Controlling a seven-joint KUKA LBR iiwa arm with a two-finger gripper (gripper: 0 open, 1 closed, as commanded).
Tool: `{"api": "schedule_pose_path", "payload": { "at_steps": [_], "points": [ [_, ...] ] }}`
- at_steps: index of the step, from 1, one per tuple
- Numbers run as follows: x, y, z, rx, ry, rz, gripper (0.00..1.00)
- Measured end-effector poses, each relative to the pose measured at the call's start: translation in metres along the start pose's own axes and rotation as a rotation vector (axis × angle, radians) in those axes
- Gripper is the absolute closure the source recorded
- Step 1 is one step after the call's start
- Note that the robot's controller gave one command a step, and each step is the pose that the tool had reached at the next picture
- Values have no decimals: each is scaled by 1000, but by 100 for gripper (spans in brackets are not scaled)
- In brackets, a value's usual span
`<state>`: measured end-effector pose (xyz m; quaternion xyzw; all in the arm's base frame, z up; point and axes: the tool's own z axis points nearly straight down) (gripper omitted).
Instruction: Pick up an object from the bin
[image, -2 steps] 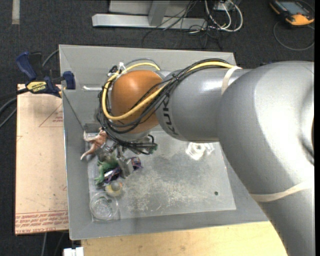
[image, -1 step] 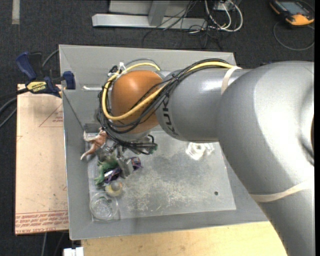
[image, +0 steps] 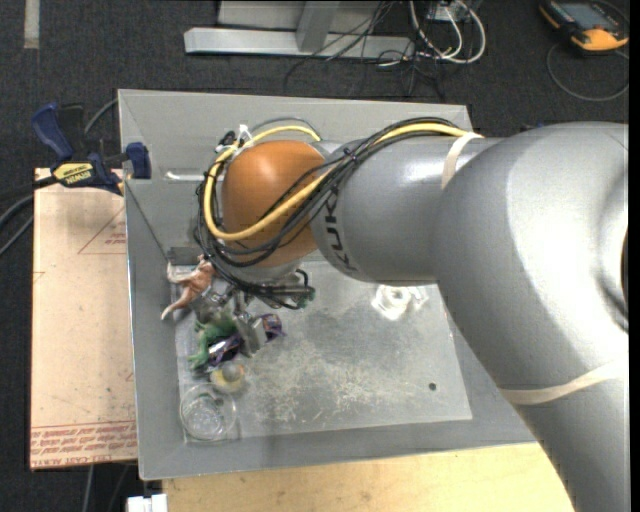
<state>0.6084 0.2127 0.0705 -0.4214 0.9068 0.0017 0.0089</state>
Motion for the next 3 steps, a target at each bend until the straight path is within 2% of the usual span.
{"api": "schedule_pose_path", "payload": {
  "at_steps": [3],
  "points": [
    [0, 0, 0, 0, 0, 0, 100]
  ]
}}
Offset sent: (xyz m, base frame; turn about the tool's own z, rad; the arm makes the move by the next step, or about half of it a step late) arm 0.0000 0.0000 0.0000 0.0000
